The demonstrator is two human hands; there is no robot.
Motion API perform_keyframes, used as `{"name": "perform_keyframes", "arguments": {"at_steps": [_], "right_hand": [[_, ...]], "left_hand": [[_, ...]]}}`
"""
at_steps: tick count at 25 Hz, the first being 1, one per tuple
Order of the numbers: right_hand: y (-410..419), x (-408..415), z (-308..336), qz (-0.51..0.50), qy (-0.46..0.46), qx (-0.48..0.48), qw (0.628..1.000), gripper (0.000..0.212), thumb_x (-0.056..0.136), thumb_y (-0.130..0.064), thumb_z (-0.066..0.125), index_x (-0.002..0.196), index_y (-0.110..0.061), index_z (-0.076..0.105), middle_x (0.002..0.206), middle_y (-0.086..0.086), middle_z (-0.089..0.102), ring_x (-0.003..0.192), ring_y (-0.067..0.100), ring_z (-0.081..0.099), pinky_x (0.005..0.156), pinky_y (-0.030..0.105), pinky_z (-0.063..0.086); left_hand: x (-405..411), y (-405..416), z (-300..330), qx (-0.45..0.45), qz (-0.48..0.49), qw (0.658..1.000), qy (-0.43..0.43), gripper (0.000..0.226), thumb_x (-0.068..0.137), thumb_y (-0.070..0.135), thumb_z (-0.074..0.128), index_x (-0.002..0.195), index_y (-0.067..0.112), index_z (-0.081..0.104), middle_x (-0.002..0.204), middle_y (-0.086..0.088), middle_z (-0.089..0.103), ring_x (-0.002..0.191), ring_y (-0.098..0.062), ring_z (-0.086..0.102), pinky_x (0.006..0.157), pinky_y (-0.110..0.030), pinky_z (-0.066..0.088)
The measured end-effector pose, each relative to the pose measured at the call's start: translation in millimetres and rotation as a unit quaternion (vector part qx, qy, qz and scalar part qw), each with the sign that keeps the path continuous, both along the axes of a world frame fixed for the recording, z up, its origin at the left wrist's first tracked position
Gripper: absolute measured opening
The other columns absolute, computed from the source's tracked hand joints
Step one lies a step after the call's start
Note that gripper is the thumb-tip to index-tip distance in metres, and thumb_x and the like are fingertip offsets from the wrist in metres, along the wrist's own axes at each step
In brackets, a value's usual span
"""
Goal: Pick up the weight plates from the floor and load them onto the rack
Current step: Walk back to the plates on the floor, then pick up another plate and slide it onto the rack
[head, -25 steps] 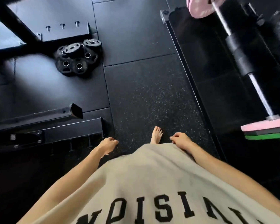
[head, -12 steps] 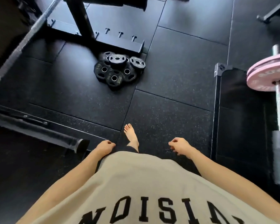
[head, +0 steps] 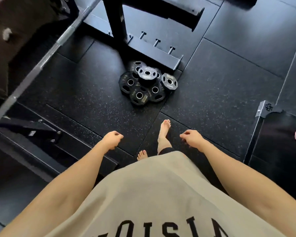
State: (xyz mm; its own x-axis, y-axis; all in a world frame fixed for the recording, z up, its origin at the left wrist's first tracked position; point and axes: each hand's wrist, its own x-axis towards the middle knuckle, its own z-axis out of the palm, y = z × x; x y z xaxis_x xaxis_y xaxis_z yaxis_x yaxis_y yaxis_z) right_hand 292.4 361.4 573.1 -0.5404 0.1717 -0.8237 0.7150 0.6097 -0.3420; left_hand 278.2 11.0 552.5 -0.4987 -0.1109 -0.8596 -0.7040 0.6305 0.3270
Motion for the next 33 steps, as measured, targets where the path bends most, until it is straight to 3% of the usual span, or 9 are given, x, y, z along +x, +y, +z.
{"name": "perform_keyframes", "arguments": {"at_steps": [4,10,12,15,18,22,25,29,33], "right_hand": [[7,-110,-19,0.037,-0.024,-0.023,0.999,0.014,0.099,-0.024,0.055,0.103,-0.013,0.061,0.094,0.009,0.066,0.079,0.019,0.059,0.062,0.027,0.047],[-6,-276,-86,0.101,-0.081,-0.041,0.991,0.015,0.094,-0.025,0.056,0.089,-0.013,0.063,0.086,0.012,0.067,0.071,0.022,0.058,0.061,0.035,0.046],[-18,-315,-119,0.116,-0.077,-0.046,0.989,0.014,0.093,-0.026,0.057,0.089,-0.014,0.064,0.082,0.009,0.067,0.072,0.021,0.059,0.064,0.036,0.047],[-46,-373,-206,0.125,-0.066,-0.053,0.989,0.011,0.091,-0.026,0.059,0.086,-0.018,0.064,0.079,0.003,0.068,0.073,0.02,0.06,0.069,0.037,0.05],[-72,-412,-315,0.121,-0.052,-0.048,0.99,0.012,0.093,-0.028,0.057,0.091,-0.018,0.064,0.089,0.006,0.07,0.081,0.021,0.062,0.077,0.042,0.052],[-92,-441,-442,0.143,-0.032,-0.017,0.989,0.026,0.094,-0.039,0.055,0.102,-0.017,0.065,0.099,0.005,0.07,0.094,0.027,0.064,0.085,0.043,0.051],[-106,-459,-523,0.155,0.011,0.012,0.988,0.039,0.097,-0.041,0.051,0.124,-0.014,0.057,0.117,0.008,0.064,0.106,0.027,0.06,0.091,0.037,0.047],[-122,-471,-581,0.218,0.029,0.046,0.975,0.055,0.099,-0.036,0.05,0.144,-0.008,0.035,0.143,0.02,0.037,0.131,0.037,0.041,0.107,0.041,0.034],[-131,-483,-598,0.363,0.061,0.105,0.924,0.055,0.098,-0.025,0.05,0.143,-0.002,0.028,0.142,0.027,0.034,0.128,0.048,0.041,0.101,0.049,0.037]], "left_hand": [[-73,12,-12,0.003,0.074,0.997,-0.005,0.021,0.097,0.025,0.051,0.109,0.011,0.061,0.092,-0.008,0.062,0.077,-0.022,0.054,0.063,-0.031,0.042],[-174,35,-65,-0.02,0.171,0.984,-0.038,0.017,0.096,0.027,0.055,0.104,0.017,0.065,0.101,-0.007,0.07,0.094,-0.028,0.064,0.083,-0.039,0.052],[-198,38,-97,-0.019,0.177,0.982,-0.056,0.013,0.096,0.027,0.054,0.102,0.02,0.064,0.103,-0.008,0.07,0.09,-0.024,0.062,0.084,-0.038,0.051],[-231,33,-185,-0.017,0.161,0.983,-0.087,0.016,0.096,0.027,0.053,0.104,0.02,0.064,0.105,-0.006,0.069,0.084,-0.018,0.059,0.081,-0.035,0.049],[-260,22,-294,-0.021,0.15,0.982,-0.112,0.021,0.097,0.029,0.051,0.112,0.018,0.062,0.108,-0.005,0.067,0.095,-0.021,0.063,0.089,-0.039,0.05],[-293,19,-423,-0.003,0.25,0.961,-0.119,0.02,0.091,0.036,0.056,0.108,0.026,0.058,0.107,-0.006,0.067,0.101,-0.024,0.063,0.091,-0.044,0.052],[-314,24,-512,-0.004,0.299,0.946,-0.123,0.031,0.093,0.032,0.055,0.123,0.025,0.049,0.109,-0.006,0.065,0.1,-0.024,0.064,0.092,-0.044,0.053],[-336,41,-579,0.05,0.375,0.914,-0.142,0.046,0.096,0.026,0.056,0.139,0.022,0.039,0.115,-0.008,0.063,0.104,-0.025,0.064,0.088,-0.041,0.056],[-343,57,-612,0.102,0.459,0.872,-0.136,0.041,0.094,0.024,0.062,0.132,0.017,0.047,0.124,-0.003,0.058,0.103,-0.017,0.061,0.086,-0.037,0.058]]}}
